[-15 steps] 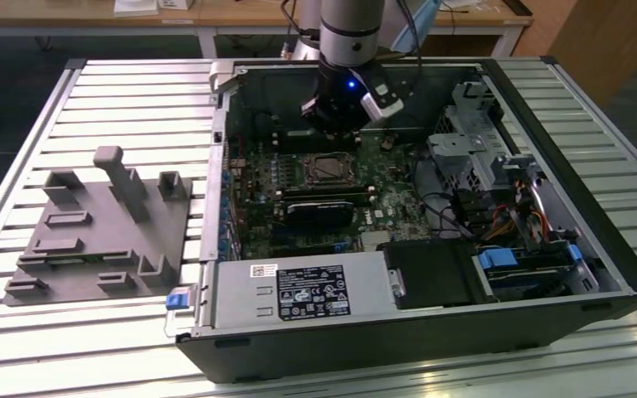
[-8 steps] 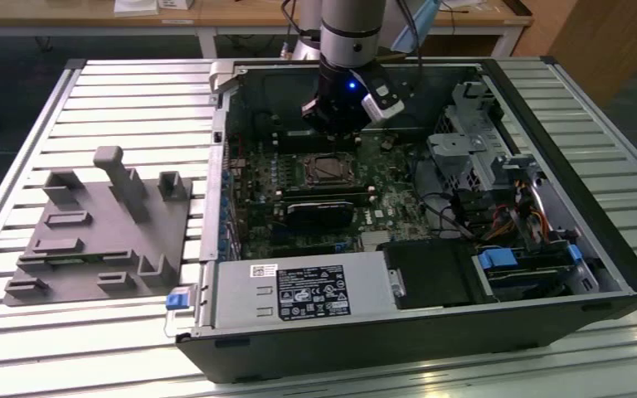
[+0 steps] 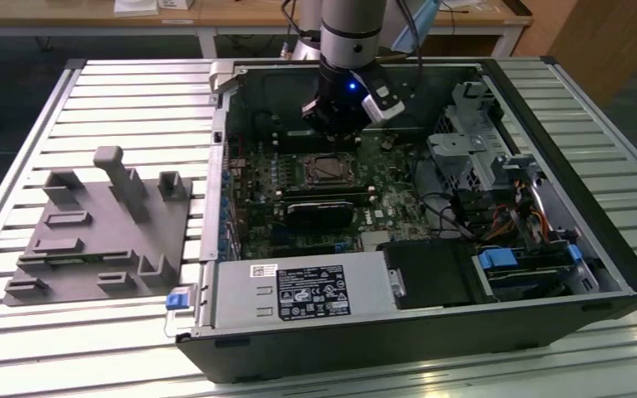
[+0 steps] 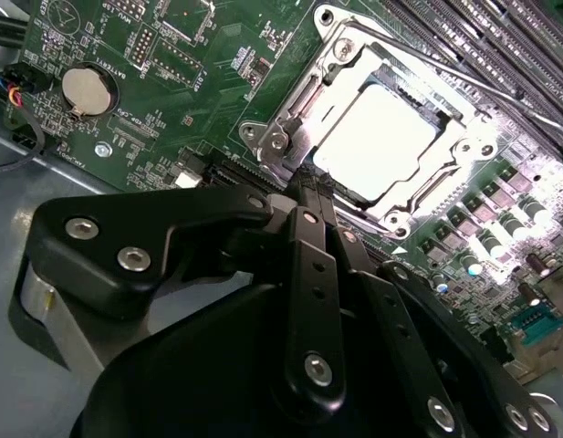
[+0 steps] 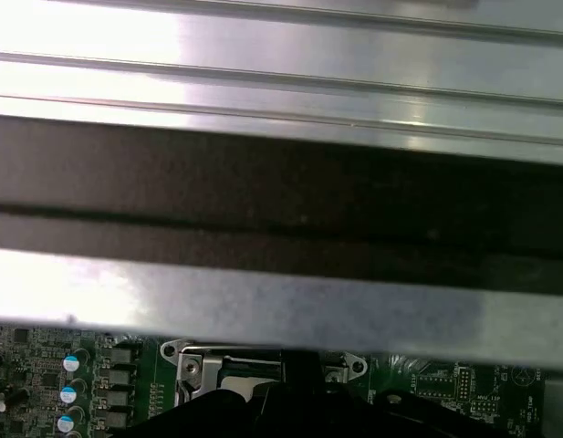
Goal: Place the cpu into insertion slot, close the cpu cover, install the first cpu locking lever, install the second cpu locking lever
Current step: 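Install the second cpu locking lever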
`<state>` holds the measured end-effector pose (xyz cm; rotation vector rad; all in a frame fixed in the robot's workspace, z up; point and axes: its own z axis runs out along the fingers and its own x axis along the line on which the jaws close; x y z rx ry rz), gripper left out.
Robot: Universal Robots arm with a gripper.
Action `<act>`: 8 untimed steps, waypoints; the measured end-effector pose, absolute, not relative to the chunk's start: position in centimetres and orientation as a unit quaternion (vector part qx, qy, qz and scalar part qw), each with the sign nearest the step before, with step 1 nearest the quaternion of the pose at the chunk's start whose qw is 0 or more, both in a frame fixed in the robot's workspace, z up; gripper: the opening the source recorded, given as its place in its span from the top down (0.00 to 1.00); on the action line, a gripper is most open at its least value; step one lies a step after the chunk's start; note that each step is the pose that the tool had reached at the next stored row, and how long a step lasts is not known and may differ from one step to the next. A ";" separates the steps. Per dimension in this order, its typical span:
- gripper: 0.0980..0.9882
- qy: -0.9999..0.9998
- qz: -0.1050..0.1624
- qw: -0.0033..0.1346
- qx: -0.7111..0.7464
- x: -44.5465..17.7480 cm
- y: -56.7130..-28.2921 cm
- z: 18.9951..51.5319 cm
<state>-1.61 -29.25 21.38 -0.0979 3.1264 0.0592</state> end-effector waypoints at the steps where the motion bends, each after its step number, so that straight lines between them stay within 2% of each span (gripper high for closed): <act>1: 0.99 0.999 0.019 0.006 -0.031 -1.6 -29.3 21.4; 8: 0.99 0.999 0.019 0.007 -0.031 -1.6 -29.6 21.4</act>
